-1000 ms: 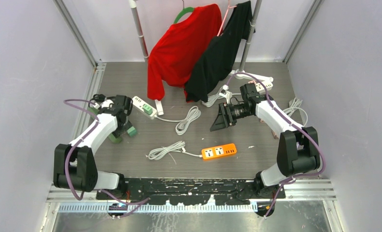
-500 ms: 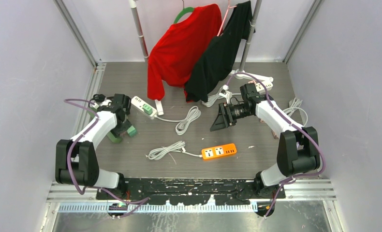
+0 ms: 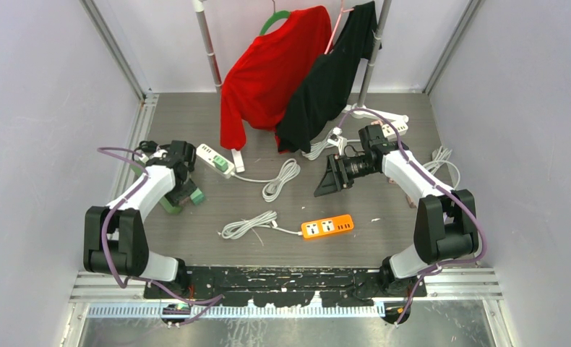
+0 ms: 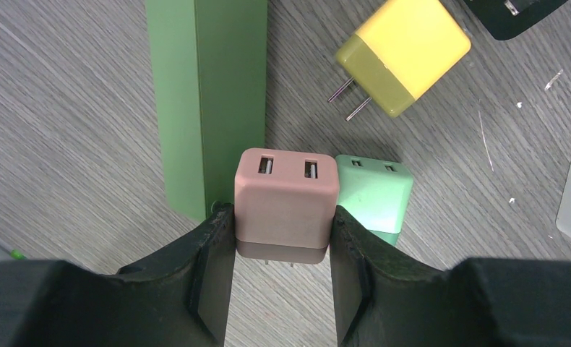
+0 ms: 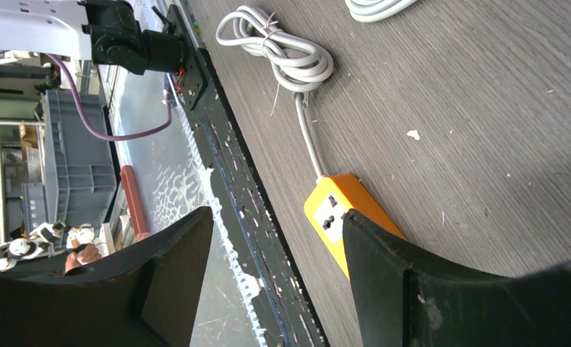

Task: Pull the plug off the socket
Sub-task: Place the plug at the center of the board.

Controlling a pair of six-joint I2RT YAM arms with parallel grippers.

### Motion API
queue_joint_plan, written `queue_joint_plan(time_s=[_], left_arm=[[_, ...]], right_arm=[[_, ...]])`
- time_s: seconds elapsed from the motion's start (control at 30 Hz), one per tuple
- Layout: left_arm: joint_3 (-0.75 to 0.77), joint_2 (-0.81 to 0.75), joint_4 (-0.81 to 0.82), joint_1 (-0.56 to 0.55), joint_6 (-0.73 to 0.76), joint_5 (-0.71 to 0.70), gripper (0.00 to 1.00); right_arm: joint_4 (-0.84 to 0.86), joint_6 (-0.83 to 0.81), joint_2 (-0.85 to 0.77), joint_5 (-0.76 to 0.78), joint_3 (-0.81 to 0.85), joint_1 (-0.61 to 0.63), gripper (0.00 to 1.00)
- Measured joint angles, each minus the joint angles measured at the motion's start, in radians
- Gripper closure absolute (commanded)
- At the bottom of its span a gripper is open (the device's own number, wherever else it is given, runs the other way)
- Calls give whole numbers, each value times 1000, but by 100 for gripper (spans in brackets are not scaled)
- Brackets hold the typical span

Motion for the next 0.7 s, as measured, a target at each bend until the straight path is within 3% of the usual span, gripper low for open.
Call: queue_joint_plan(time_s=[0.13, 0.23, 0.33, 0.7], left_arm=[[1, 0, 0, 0, 0, 0, 64], [4, -3, -1, 0, 2, 0, 42], [6, -11, -2, 0, 5, 0, 30], [7, -95, -8, 0, 23, 55, 25]], right_arm=[[-1, -3, 0, 0, 0, 0, 28], [-3, -10, 0, 0, 0, 0, 28], [-3, -14, 0, 0, 0, 0, 28], [-14, -26, 0, 0, 2, 0, 28]])
